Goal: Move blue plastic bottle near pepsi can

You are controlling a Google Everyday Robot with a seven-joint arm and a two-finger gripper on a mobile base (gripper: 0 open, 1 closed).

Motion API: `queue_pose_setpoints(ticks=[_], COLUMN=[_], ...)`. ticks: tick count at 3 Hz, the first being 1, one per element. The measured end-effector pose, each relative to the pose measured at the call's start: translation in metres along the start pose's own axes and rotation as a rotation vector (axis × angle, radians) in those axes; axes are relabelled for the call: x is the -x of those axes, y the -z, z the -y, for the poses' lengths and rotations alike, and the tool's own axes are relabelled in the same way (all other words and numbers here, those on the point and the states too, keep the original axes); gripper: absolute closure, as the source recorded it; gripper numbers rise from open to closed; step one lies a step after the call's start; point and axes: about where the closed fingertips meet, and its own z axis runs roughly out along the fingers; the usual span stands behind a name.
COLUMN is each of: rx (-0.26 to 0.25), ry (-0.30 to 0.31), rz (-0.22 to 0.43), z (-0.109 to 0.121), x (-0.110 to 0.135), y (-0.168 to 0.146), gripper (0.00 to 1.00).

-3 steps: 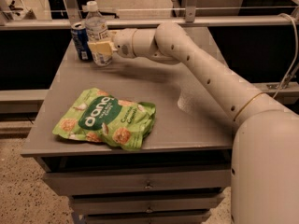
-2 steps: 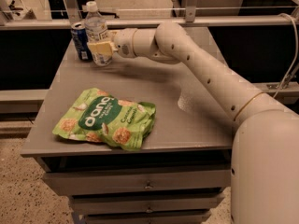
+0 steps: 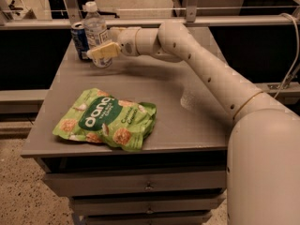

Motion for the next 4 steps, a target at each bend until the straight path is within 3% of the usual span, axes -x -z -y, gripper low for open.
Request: queue_pose_setpoints(ticks=[1, 2, 3, 4], rx=[-0.021, -0.101, -0.233, -0.392], ry=[0.017, 0.065, 0.113, 0.119], rz=[-0.014, -0.073, -0.125, -0.103], z=[0.014, 0.04, 0.063, 0.068], x=[0.0, 0.009, 0.027, 0.057], y=[0.014, 0.084, 0.166, 0.252], gripper=[0.0, 0.0, 0.0, 0.0])
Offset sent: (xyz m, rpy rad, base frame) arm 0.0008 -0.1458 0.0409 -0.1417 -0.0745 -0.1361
